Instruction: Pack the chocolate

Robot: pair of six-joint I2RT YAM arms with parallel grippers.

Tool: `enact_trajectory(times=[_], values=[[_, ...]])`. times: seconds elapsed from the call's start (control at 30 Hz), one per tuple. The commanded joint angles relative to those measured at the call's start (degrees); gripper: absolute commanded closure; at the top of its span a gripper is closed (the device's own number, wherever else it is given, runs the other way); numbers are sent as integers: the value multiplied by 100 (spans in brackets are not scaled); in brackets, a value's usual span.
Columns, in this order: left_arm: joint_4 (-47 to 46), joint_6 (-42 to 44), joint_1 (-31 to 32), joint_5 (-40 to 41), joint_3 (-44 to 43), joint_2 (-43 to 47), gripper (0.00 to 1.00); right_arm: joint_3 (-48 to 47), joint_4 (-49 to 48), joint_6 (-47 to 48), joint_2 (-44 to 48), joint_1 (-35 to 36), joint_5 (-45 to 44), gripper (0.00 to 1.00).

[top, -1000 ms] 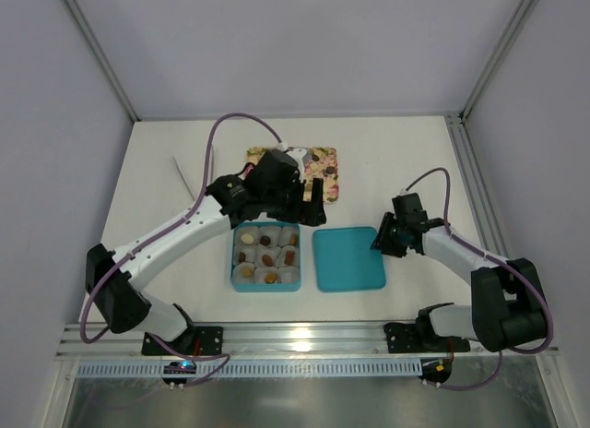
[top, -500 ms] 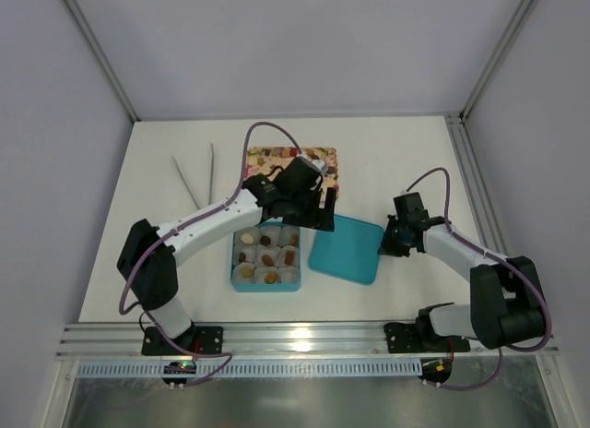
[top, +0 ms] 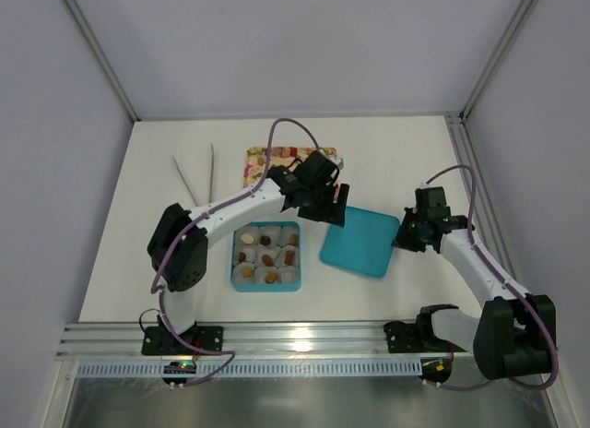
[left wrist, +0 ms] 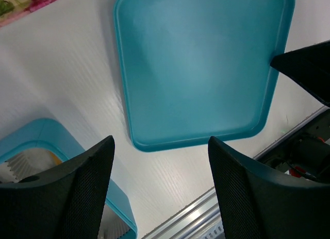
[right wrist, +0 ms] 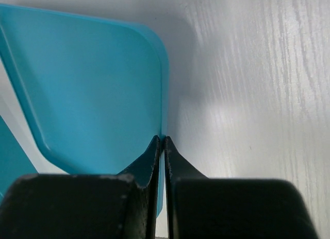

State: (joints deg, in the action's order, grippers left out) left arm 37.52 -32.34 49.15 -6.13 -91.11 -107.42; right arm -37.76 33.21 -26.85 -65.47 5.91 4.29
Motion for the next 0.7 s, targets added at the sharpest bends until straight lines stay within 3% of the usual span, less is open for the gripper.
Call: enact_trajectory(times=[0.0,0.67], values=[[-42,122,-98,-502,-232,-226,28,-276,230,180,236,-187,334,96],[-790,-106,-590,-2155,-65,-851,19,-417,423,189,650,-705,1266,96]])
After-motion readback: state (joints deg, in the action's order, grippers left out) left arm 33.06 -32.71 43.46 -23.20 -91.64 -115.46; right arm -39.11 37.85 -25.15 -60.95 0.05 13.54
